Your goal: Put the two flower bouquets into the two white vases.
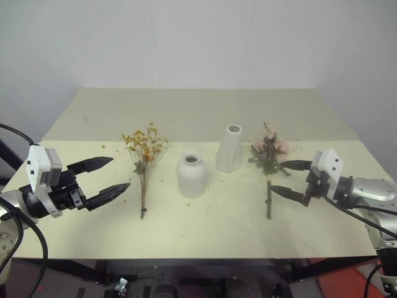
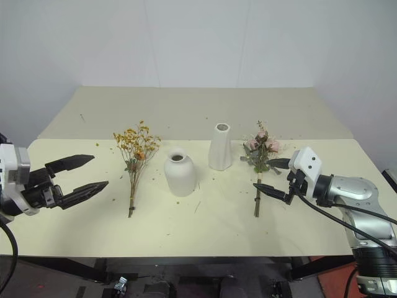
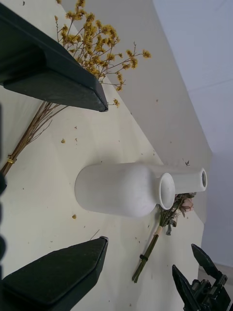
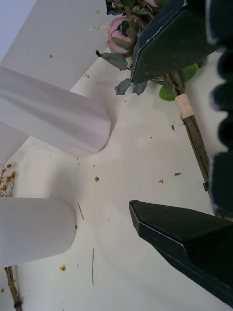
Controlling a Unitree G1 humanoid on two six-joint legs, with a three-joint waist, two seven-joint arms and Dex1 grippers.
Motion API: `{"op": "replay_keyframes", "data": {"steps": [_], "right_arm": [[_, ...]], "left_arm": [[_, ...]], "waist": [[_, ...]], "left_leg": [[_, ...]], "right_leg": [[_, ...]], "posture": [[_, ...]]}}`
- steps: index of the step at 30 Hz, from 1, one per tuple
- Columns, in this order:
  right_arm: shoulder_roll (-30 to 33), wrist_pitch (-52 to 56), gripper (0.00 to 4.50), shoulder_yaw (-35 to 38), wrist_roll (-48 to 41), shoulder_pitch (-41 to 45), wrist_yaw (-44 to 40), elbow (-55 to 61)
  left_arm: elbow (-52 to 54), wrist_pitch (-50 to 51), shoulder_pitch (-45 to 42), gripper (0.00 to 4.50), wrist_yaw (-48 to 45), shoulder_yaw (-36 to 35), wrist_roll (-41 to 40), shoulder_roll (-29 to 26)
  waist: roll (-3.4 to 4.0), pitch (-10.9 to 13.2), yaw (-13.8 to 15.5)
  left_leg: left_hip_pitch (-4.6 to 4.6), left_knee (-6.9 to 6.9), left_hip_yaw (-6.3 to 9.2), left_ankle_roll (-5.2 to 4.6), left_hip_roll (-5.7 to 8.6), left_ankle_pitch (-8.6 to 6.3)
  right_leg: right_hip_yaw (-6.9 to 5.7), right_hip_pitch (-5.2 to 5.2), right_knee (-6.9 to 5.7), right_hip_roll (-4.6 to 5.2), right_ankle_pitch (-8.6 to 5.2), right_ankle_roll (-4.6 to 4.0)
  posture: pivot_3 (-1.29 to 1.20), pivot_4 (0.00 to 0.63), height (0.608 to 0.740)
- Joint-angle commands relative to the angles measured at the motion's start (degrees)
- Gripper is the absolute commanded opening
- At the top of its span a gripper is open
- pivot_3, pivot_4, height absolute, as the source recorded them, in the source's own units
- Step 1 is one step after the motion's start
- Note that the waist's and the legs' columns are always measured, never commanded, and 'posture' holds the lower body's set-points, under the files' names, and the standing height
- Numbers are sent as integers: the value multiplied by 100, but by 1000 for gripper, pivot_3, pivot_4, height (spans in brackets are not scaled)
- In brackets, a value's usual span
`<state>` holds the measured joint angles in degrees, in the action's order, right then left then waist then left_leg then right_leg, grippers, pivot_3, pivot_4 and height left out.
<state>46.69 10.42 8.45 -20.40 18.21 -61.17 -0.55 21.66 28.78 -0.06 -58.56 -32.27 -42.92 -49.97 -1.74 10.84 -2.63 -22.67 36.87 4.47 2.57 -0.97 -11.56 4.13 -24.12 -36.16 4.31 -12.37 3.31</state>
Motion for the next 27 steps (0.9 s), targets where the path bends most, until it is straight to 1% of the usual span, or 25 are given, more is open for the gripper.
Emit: {"op": "replay_keyframes", "data": {"steps": [1,8,12,15,17,19,21,24,26,27], "right_arm": [[78,-1,4500,59,-14,101,1,125],[64,90,4500,39,-40,185,81,135],[104,633,4500,21,-38,312,364,281],[220,1300,4500,-129,109,470,655,443],[357,2225,4500,-405,300,714,944,573],[407,3321,4500,-643,230,1111,1117,626],[327,4500,4500,-796,78,1615,1341,594],[132,5928,4500,-1016,80,2333,1742,353],[-93,6751,4500,-1057,46,2843,1965,46],[-174,6997,4500,-1080,46,3012,2039,-71]], "left_arm": [[122,-90,25,4493,-2,-111,-51,-29],[139,-123,32,4493,47,-93,-45,8],[91,-143,-146,4493,44,7,-77,-8],[-36,-139,-472,4493,-36,141,-130,-64],[-165,-172,-765,4493,-130,294,-81,-119],[-310,-198,-1082,4493,-239,485,-29,-159],[-433,-251,-1304,4493,-358,663,42,-175],[-562,-319,-1524,4493,-486,866,105,-182],[-643,-357,-1594,4493,-568,933,136,-206],[-680,-372,-1623,4493,-593,955,151,-213]], "waist": [[0,0,0],[0,0,0],[0,0,4],[0,0,6],[0,0,6],[0,0,1],[0,0,-22],[1,0,-37],[1,0,-47],[1,0,-49]], "left_leg": [[0,0,0,0,0,0],[0,0,0,0,0,0],[0,0,0,0,0,0],[0,0,1,0,1,0],[0,1,1,0,2,0],[-1,1,1,0,1,0],[-4,1,1,0,1,0],[-8,-1,2,0,0,0],[-11,-1,2,-1,0,0],[-15,-1,4,-1,0,0]], "right_leg": [[0,0,0,0,0,0],[0,0,0,0,0,0],[0,0,0,0,0,0],[0,0,-2,0,0,0],[0,0,-3,0,1,0],[-1,-2,-2,-1,1,0],[0,-4,-1,-1,1,-1],[0,-10,0,-2,2,-3],[0,-13,-1,-3,2,-4],[-2,-15,-1,-3,2,-4]], "posture": [[0,150,740],[0,150,740],[0,150,740],[0,150,740],[0,150,740],[0,150,740],[0,150,740],[0,150,740],[0,150,740],[0,150,740]]}}
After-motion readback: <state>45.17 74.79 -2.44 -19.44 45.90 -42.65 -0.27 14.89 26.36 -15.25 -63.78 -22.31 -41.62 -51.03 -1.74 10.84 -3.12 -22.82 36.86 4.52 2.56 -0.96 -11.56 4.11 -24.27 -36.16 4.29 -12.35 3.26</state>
